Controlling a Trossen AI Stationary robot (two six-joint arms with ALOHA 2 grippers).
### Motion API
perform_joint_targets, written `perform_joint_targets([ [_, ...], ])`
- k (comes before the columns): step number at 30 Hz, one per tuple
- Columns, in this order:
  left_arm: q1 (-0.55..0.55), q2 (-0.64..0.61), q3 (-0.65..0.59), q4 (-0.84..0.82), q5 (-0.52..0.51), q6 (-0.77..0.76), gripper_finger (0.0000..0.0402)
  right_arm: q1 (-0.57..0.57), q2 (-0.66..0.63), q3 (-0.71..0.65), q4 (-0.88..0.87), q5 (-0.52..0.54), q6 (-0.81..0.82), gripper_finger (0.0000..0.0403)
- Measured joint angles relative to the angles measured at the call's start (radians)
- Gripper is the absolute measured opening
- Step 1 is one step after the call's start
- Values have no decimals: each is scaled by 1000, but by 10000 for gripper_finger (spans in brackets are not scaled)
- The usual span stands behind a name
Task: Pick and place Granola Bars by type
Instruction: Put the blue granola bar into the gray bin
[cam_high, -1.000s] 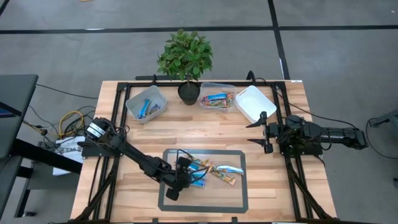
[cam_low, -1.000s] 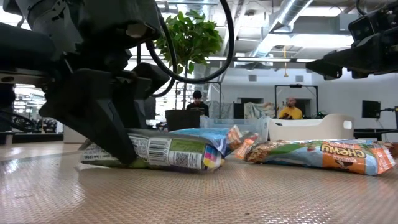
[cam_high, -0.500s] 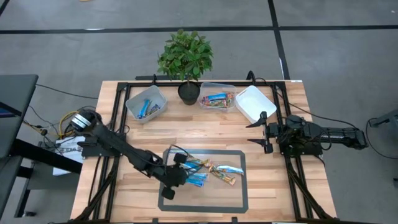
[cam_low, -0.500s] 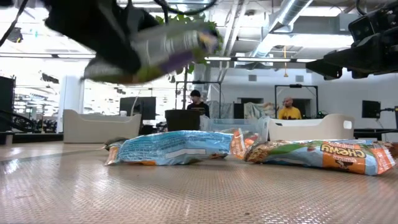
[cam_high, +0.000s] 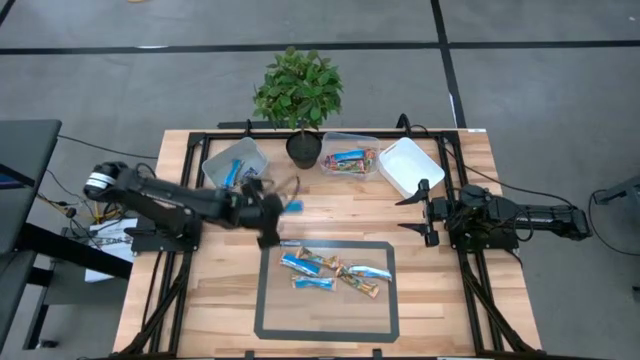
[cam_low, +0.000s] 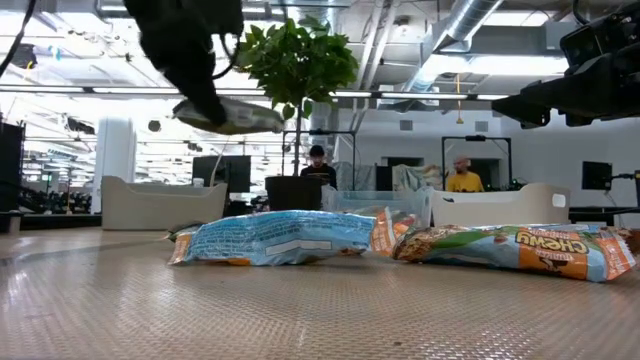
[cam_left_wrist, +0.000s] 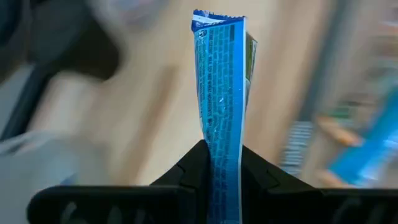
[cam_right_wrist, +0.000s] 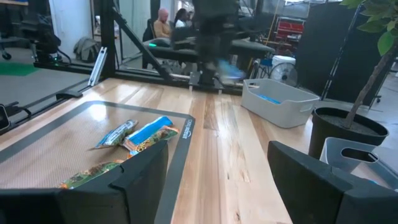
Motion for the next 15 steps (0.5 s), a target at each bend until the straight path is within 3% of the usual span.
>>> perform_joint_targets([
  [7, 198, -64, 0, -216, -91, -88, 48, 0, 0, 0, 0, 0, 0, 270],
  [15, 420, -71, 0, -371, -93, -105, 48, 0, 0, 0, 0, 0, 0, 270],
])
